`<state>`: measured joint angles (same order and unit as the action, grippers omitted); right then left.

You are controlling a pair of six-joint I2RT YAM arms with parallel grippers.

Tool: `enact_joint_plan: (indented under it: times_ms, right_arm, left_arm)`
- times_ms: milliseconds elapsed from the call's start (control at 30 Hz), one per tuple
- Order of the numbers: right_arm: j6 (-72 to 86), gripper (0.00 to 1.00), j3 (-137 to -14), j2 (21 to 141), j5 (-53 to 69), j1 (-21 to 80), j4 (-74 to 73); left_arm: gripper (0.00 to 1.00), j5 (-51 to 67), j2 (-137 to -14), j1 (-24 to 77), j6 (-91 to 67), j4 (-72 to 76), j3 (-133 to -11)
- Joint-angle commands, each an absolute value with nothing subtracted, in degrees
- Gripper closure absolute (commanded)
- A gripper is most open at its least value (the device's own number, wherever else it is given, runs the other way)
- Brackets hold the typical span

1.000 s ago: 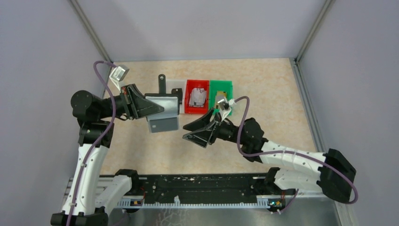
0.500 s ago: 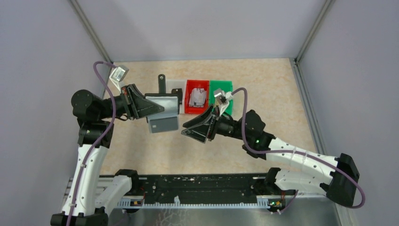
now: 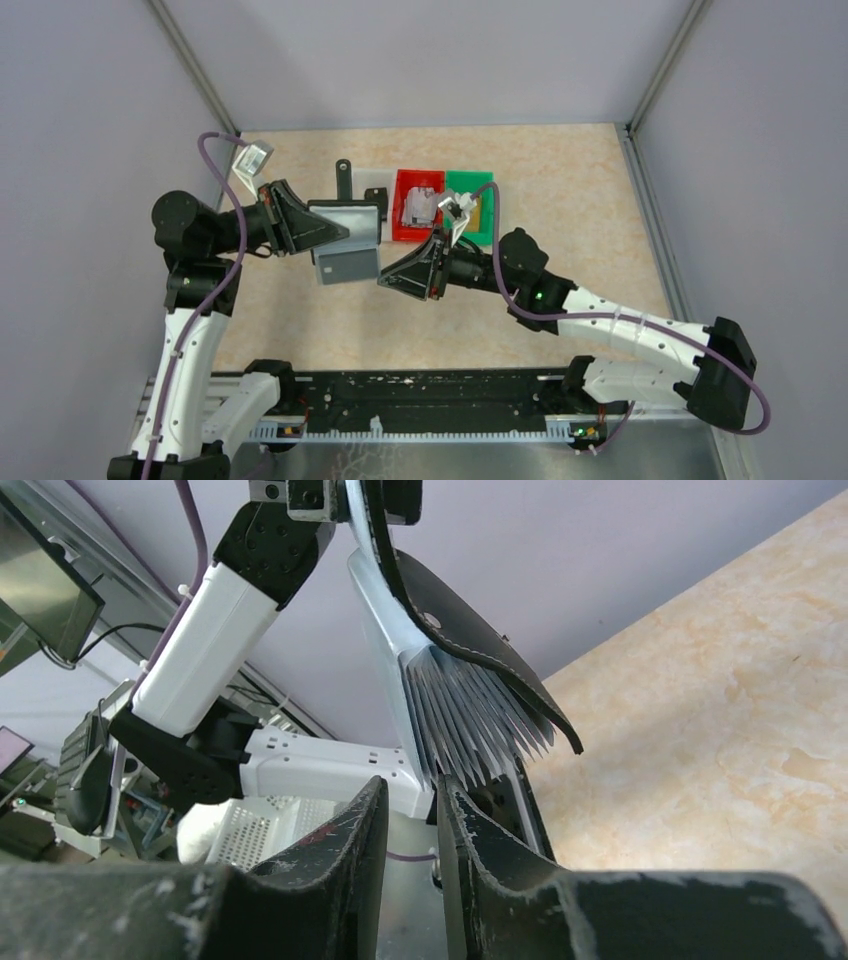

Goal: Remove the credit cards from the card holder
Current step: Remove the credit card from the card holder.

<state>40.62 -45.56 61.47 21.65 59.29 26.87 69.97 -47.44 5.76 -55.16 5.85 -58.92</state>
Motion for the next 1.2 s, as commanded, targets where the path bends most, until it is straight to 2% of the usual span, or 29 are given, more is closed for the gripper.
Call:
enact_joint_plan:
  times_ms: [0, 100, 433, 567, 667, 1167]
  right_arm:
    - [39.0, 0.77, -48.9, 59.0, 20.2, 60.2, 27.0]
    - [38.7, 0.8, -49.0, 58.5, 19.9, 60.2, 26.3]
    - [39.1, 0.8, -49.5, 59.5, 19.8, 60.2, 26.5]
    - [38.2, 0.71, -49.8, 59.6, 18.2, 60.2, 24.5]
    - [37.8, 0.7, -49.4, 59.2, 16.9, 60.2, 24.1]
    - [41.7, 0.75, -50.2, 62.1, 20.6, 60.9, 30.0]
  left_arm:
    - [1.0, 68.5, -46.2, 5.8, -52.2, 4.7, -60.3]
    - [1.0, 68.4, -46.1, 5.8, -51.0, 3.5, -60.3]
    - [1.0, 68.3, -45.5, 5.8, -50.1, 2.5, -59.4]
    - [1.0, 68.5, -45.5, 5.8, -50.3, 2.6, -59.8]
    - [1.0, 68.6, -45.5, 5.8, -50.3, 2.6, -59.7]
    - [1.0, 68.0, -45.5, 5.8, -47.2, 0.3, -59.2]
